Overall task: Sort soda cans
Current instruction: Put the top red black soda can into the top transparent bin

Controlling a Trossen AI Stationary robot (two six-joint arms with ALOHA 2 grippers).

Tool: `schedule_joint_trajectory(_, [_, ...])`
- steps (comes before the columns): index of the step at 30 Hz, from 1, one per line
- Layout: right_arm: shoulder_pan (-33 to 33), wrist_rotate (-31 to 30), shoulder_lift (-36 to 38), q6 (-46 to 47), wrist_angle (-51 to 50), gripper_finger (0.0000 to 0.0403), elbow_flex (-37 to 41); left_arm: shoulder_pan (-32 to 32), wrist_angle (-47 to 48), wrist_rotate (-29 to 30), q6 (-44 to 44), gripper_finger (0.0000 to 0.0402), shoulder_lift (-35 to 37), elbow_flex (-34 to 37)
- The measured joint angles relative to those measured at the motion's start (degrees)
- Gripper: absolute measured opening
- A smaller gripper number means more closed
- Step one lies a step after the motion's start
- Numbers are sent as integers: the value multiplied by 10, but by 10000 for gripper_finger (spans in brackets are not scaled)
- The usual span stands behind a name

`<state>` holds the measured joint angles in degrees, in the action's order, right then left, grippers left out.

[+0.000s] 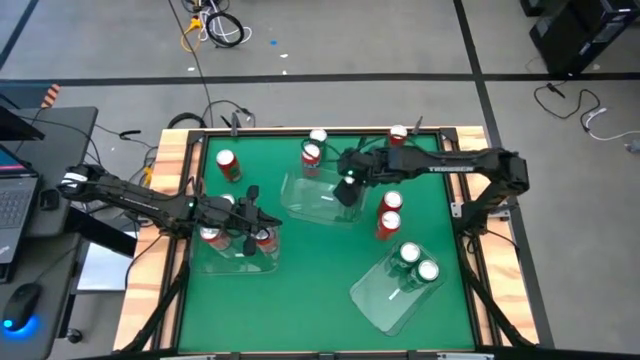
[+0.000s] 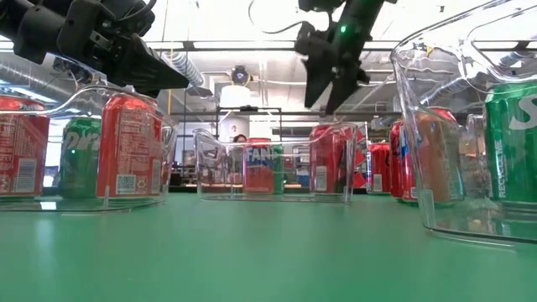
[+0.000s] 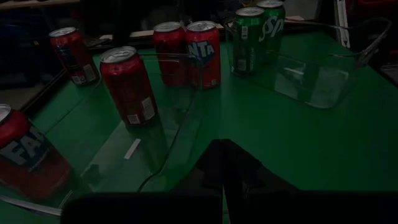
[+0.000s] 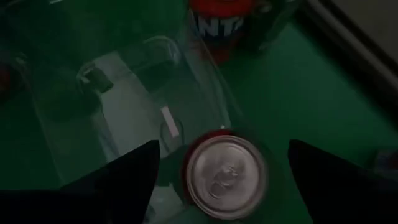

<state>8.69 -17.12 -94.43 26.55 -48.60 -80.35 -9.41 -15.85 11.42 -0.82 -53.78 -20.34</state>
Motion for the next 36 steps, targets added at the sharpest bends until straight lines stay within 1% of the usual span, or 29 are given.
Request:
schedule_joint_trajectory(1, [1, -5, 6, -8, -11, 337, -7, 0, 0, 0, 0, 1, 0, 0])
schedule_joint_trajectory(4, [18, -47, 33, -15, -66, 331, -33, 0, 0, 0, 0, 1, 0, 0])
schedule_joint_trajectory(6, [46, -73, 55, -23, -105, 326, -43, 0, 0, 0, 0, 1, 0, 0])
schedule_joint_trajectory(8, [83, -74, 73, -37, -130, 322, -42, 0, 0, 0, 0, 1, 0, 0])
schedule_joint_trajectory(11, [145, -45, 87, -60, -138, 318, -32, 0, 0, 0, 0, 1, 0, 0])
schedule_joint_trajectory(13, [187, -37, 89, -75, -135, 318, -24, 0, 0, 0, -2, 1, 0, 0])
schedule_joint_trajectory(17, [263, -4, 71, -100, -131, 328, -13, 0, 0, 0, -2, 1, 0, 0])
schedule_joint_trajectory(20, [303, 10, 50, -128, -122, 339, -13, 0, 0, 0, -4, 1, 0, 0])
schedule_joint_trajectory(24, [344, 32, 24, -156, -107, 351, -13, 0, 1, 0, -4, 1, 0, 0])
schedule_joint_trajectory(29, [377, 77, -5, -183, -101, 352, -13, 0, 7, 0, -4, 1, 0, 0])
schedule_joint_trajectory(36, [407, 91, -39, -193, -104, 352, -13, 0, 8, 0, -4, 1, 0, 0])
